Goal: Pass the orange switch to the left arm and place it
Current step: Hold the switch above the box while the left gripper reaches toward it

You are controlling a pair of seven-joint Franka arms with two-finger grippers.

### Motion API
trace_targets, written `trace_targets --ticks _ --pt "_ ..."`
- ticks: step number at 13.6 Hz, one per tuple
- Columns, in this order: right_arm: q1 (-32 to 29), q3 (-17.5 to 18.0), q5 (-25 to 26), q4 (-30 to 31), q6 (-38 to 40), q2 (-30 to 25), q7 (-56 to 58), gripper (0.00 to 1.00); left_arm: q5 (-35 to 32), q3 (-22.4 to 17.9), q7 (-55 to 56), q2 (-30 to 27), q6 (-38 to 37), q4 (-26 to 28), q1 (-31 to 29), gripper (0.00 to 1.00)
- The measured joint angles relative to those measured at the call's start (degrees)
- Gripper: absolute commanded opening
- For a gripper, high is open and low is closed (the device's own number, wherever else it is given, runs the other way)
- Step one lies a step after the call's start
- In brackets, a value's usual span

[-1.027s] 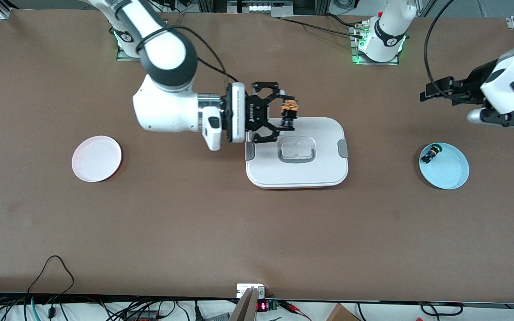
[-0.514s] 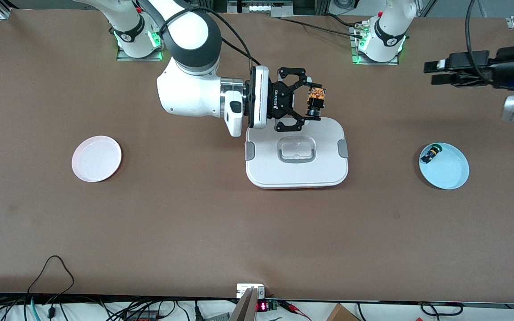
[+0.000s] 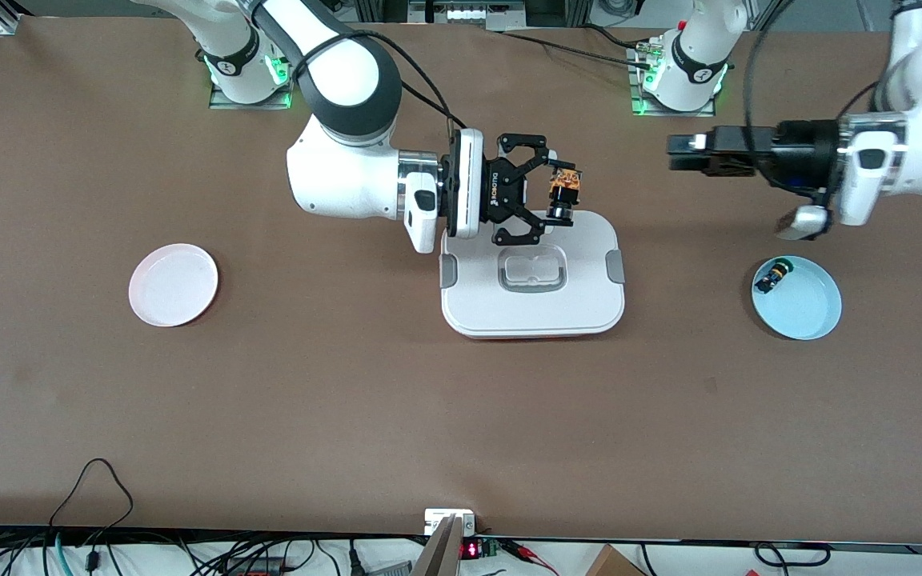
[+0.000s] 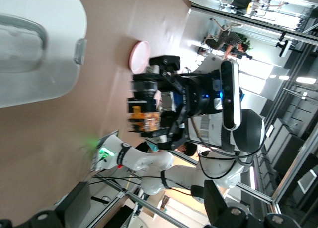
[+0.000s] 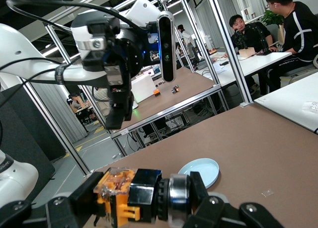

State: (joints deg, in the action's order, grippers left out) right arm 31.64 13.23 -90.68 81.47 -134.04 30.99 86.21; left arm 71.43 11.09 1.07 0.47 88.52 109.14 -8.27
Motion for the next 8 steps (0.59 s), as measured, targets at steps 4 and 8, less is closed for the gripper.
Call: trace_targets --ticks 4,8 --pt "0.2 0.0 0.0 0.0 -0.1 0.3 1.4 0.00 1.9 4.9 -0.8 -0.8 7.2 3.5 0.0 1.00" --pt "0.1 0.0 0.0 0.0 -0.3 0.3 1.6 0.00 7.3 7.2 -6.0 -0.6 12.0 7.0 0.1 1.00"
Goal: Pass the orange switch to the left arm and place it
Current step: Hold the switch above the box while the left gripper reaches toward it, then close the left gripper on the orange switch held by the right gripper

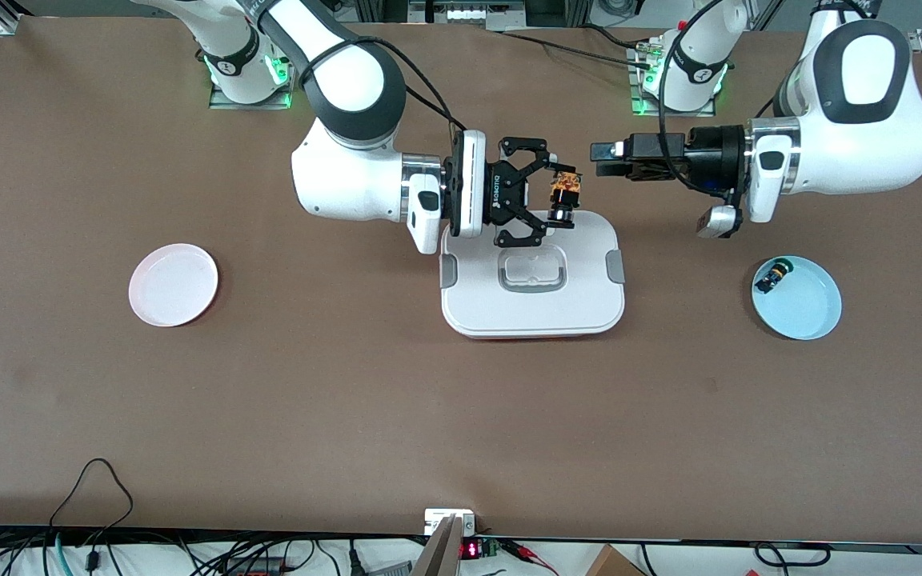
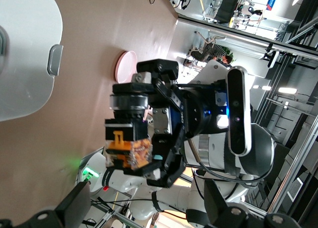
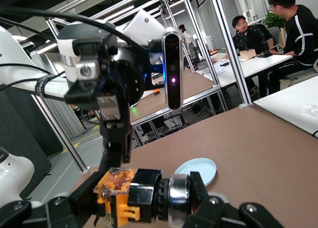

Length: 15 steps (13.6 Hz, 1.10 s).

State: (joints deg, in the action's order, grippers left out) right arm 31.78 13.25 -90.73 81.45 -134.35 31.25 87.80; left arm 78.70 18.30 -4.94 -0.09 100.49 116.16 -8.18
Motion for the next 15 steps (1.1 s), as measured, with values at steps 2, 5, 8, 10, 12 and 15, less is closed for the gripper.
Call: trace_targets --ticks 2,5,8,10,12,15 --pt "0.0 0.0 0.0 0.0 0.0 0.0 0.0 0.00 2.6 0.4 -3.3 1.4 1.6 1.1 0.0 1.00" --pt "0.0 0.0 -0.1 0.0 0.0 0.0 0.1 0.00 6.2 0.8 -7.6 4.4 2.7 1.2 0.2 0.94" --pt "-0.1 0.0 -0.1 0.0 -0.1 0.0 0.1 0.00 8.1 0.9 -8.4 5.5 3.7 1.1 1.9 0.59" --pt "0.0 0.0 -0.1 0.0 -0.1 0.0 0.1 0.00 8.2 1.0 -8.4 5.5 4.1 1.1 2.6 0.41" --pt "-0.1 0.0 -0.1 0.0 -0.1 0.0 0.1 0.00 8.2 1.0 -8.5 5.5 4.1 1.0 2.8 0.30" --pt "0.0 0.0 -0.2 -0.2 -0.2 0.1 1.2 0.00 8.6 1.1 -8.3 5.5 4.2 0.9 3.0 0.23"
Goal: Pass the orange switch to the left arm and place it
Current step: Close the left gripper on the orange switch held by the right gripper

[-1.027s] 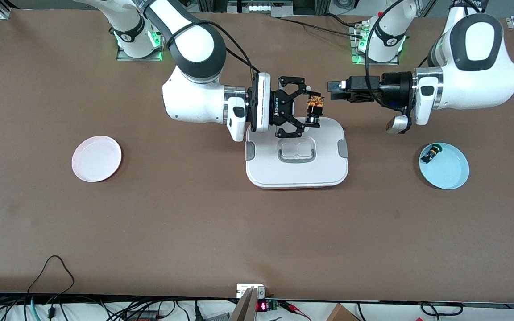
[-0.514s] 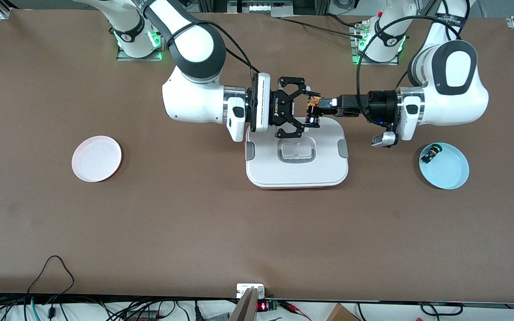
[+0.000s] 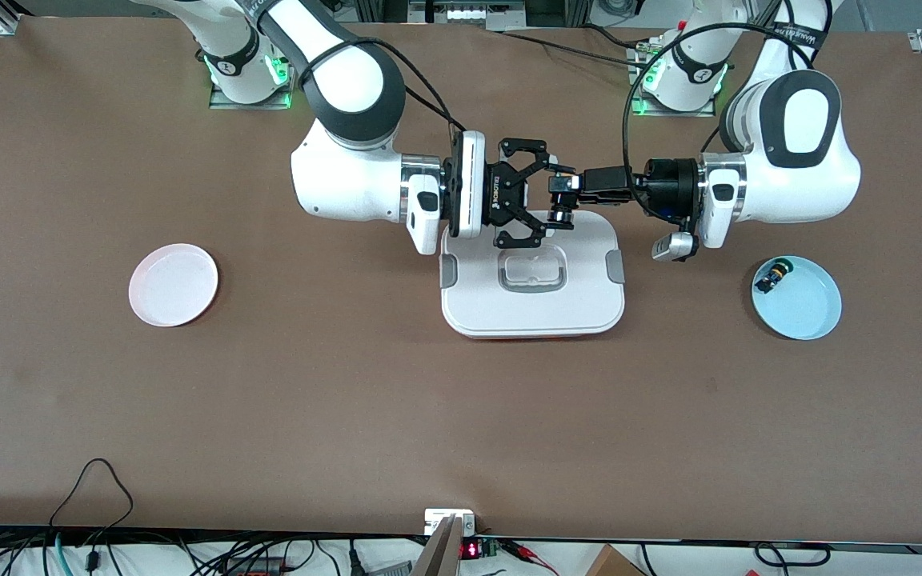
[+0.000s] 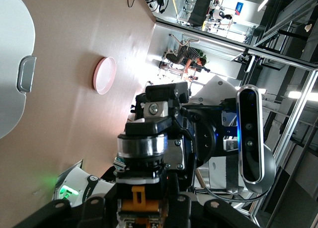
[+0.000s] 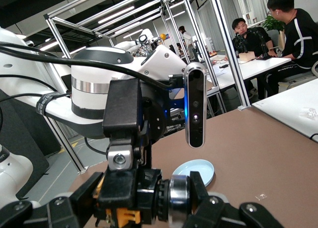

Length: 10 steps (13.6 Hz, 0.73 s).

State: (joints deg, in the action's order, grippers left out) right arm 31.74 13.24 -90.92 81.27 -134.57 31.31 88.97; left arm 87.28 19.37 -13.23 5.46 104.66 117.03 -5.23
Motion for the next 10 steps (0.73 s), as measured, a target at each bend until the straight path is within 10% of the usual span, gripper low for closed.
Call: trace_targets --ticks 5,6,7,10 --pt "0.0 0.0 0.0 -0.1 -0.1 0.0 0.1 0.03 0.0 0.0 0.0 0.0 0.0 -0.1 0.0 0.20" --pt "0.0 0.0 0.0 -0.2 -0.1 0.0 0.1 0.22 0.0 0.0 0.0 0.0 0.0 -0.2 0.0 0.20" --pt "0.0 0.0 0.0 -0.2 -0.1 0.0 0.1 0.97 0.0 0.0 0.0 0.0 0.0 -0.2 0.0 0.20" --pt "-0.2 -0.1 0.0 -0.2 -0.1 0.0 -0.2 1.00 0.0 -0.1 -0.6 0.0 0.1 -0.4 -0.1 0.19"
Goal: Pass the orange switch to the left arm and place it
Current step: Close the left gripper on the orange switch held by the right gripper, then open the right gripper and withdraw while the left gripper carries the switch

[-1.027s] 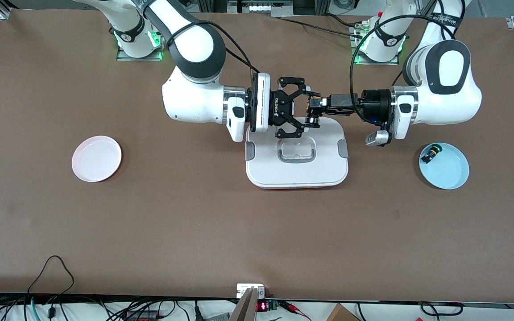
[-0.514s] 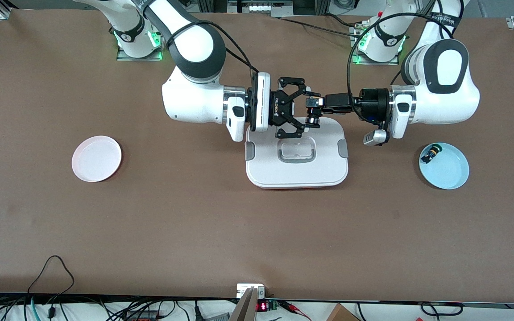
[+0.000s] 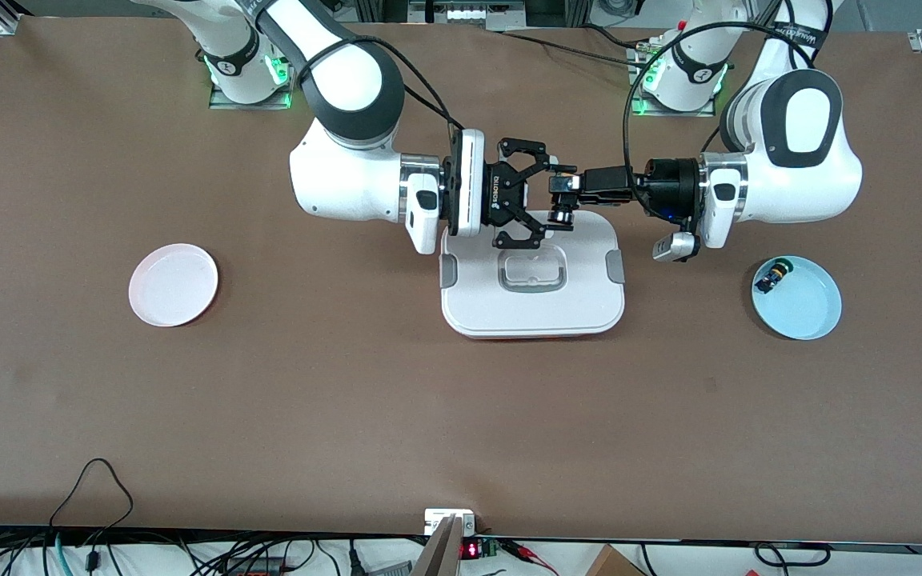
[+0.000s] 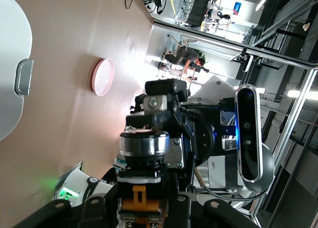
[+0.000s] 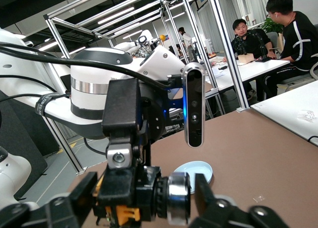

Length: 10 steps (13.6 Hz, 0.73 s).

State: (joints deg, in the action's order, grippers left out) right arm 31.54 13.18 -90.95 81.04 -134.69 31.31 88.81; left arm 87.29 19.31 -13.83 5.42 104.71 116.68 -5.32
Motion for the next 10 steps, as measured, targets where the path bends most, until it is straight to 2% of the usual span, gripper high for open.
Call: trace_targets --ticks 4,6,10 --pt "-1.6 -0.2 -0.1 -0.1 1.4 0.0 -0.4 1.00 0.0 -0.1 -0.1 0.0 0.8 -0.4 -0.1 0.19" --pt "-4.1 -0.4 -0.1 -0.3 5.4 -0.1 -0.4 1.00 -1.9 -0.2 -0.4 -0.1 0.7 -1.0 -0.1 0.19" --pt "-13.3 -0.9 2.1 -0.3 21.6 -0.1 -0.4 1.00 -18.1 -0.6 -0.5 -0.2 0.7 -4.7 -0.7 0.19"
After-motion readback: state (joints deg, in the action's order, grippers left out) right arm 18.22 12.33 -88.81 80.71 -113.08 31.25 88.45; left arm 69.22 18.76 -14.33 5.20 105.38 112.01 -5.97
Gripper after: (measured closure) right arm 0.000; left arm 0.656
